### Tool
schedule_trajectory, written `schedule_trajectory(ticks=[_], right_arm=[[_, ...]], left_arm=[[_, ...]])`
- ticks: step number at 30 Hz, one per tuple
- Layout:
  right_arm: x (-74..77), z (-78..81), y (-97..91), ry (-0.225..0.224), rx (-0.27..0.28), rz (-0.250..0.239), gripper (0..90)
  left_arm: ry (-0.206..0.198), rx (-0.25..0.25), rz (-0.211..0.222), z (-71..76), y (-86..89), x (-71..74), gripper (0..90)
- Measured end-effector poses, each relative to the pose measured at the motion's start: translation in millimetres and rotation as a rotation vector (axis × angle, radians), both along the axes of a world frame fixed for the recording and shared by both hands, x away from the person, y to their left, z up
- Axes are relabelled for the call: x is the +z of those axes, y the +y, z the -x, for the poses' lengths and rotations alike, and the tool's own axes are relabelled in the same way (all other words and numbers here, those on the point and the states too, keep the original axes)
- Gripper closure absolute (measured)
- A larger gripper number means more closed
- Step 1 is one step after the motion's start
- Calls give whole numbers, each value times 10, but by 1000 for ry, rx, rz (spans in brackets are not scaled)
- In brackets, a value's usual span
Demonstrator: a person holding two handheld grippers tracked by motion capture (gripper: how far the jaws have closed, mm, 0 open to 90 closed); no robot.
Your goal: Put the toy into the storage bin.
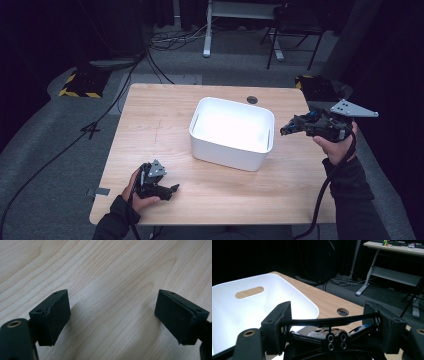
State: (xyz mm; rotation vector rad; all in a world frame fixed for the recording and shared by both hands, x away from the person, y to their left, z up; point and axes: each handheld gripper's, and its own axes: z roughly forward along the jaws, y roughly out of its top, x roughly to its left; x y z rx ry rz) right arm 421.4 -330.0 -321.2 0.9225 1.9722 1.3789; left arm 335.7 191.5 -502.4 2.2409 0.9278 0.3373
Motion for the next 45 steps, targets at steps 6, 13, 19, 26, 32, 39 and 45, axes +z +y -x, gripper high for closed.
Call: schedule_trajectory(ticks=[6,13,19,26,32,39,45], right_arm=[[105,9,42,-11,2,8,247],[246,13,94,-30,12,9,247],[386,4,124,-48,20,8,247],[492,-23,204,-62,36,5,247],[549,-39,262,-71,48,6,247],[588,-68,343,-79,72,6,247],[570,-123,475,-68,97,5,247]], left_arm=[[1,2,2,0,-2,-1,133],[-1,4,3,2,-3,-3,134],[-2,4,2,0,-4,-2,133],[-2,4,1,1,-3,-1,133],[-1,4,2,0,-4,-2,133],[-3,3,0,0,-3,-1,133],[-1,4,2,0,-4,-2,132]])
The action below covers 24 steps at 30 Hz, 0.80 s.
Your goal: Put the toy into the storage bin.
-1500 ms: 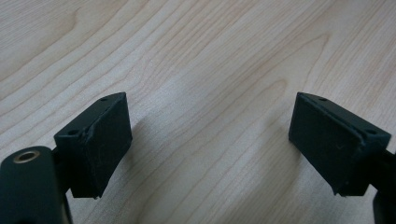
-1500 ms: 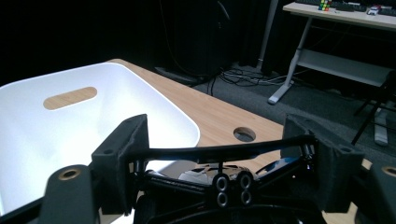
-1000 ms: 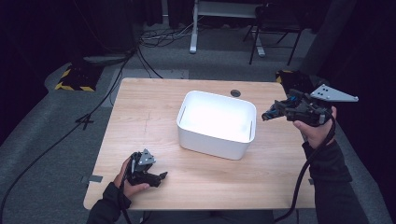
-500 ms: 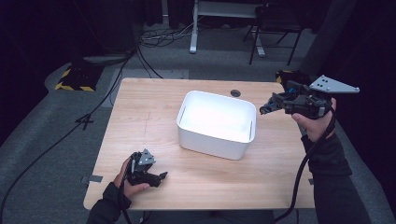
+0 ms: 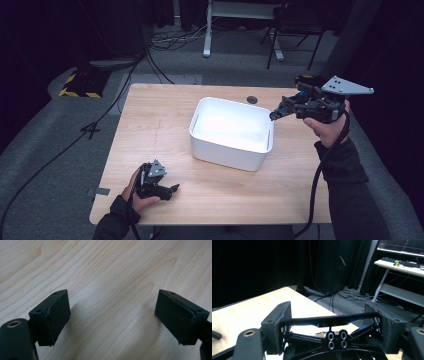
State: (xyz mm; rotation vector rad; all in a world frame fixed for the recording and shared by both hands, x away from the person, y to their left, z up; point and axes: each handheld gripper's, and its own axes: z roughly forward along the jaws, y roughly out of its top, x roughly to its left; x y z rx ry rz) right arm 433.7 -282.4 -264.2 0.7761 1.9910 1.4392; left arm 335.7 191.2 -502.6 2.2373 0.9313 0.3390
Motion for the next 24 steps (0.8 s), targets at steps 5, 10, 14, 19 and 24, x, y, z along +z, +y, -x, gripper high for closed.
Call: schedule_trajectory(ticks=[5,10,14,19,24], right_arm=[[-12,-42,106,2,28,6,247],[-36,-80,208,12,49,4,247],[-70,-102,294,21,69,10,247],[-117,-137,409,34,94,15,247],[-168,-179,540,46,120,29,247]], left_arm=[[0,0,0,0,0,0,132],[0,0,0,0,0,0,133],[0,0,0,0,0,0,133],[0,0,0,0,0,0,133],[0,0,0,0,0,0,132]])
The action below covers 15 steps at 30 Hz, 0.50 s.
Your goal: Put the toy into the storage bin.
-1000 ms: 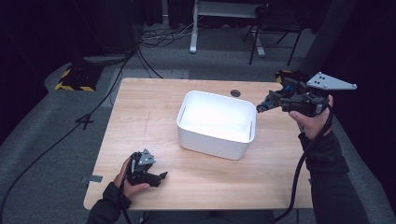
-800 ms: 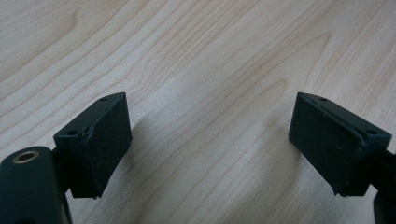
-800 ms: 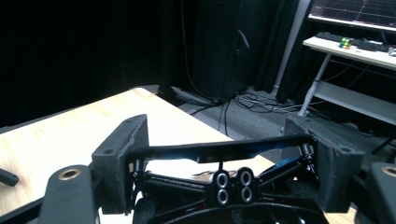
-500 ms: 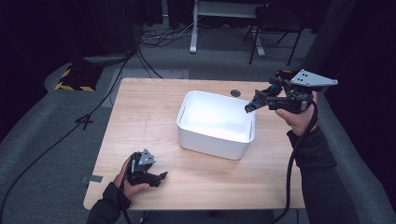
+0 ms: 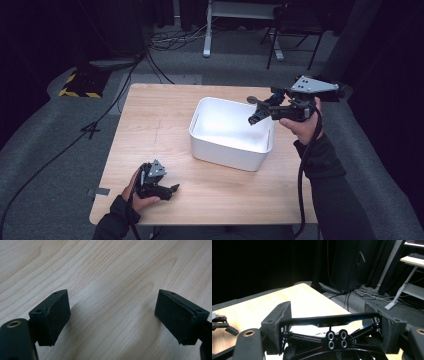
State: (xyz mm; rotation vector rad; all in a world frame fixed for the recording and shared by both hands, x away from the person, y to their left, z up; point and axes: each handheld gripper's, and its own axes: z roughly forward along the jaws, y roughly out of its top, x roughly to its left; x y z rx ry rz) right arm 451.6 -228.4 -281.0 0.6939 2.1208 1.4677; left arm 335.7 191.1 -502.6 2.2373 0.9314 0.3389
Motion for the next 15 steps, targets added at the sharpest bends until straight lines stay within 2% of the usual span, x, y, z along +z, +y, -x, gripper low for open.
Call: schedule_trajectory(ticks=[15], right_arm=[[-169,-154,293,48,38,76,247]], left_arm=[[-1,1,-1,1,0,0,133]])
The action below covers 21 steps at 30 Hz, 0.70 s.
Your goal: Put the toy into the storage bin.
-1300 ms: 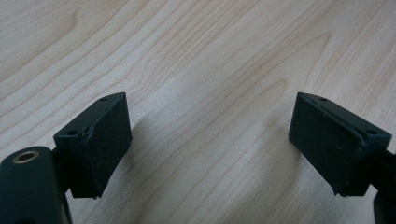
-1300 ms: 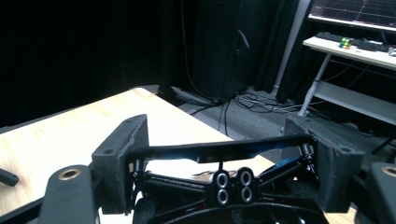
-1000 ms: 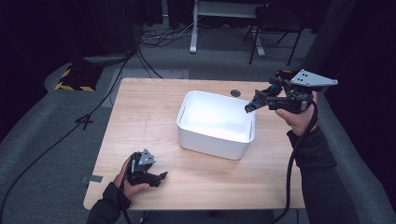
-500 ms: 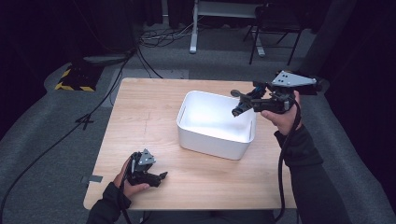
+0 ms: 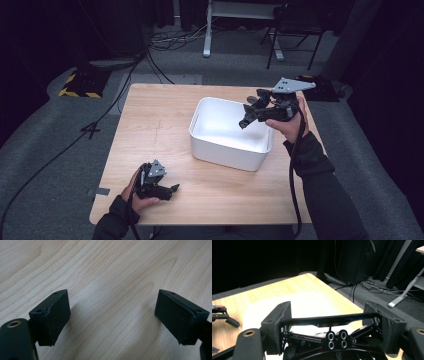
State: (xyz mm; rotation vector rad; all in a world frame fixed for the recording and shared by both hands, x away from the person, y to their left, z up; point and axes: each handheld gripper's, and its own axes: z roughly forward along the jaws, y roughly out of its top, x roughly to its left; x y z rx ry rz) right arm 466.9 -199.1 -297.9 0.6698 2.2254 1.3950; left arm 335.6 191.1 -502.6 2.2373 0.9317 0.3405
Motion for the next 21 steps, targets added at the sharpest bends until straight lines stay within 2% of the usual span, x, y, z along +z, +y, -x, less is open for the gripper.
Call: schedule_trajectory(ticks=[10,21], right_arm=[[-135,-63,183,39,38,53,246],[-241,-86,343,66,81,153,246]], left_arm=[[0,0,0,0,0,0,133],[-1,0,-1,0,0,0,133]])
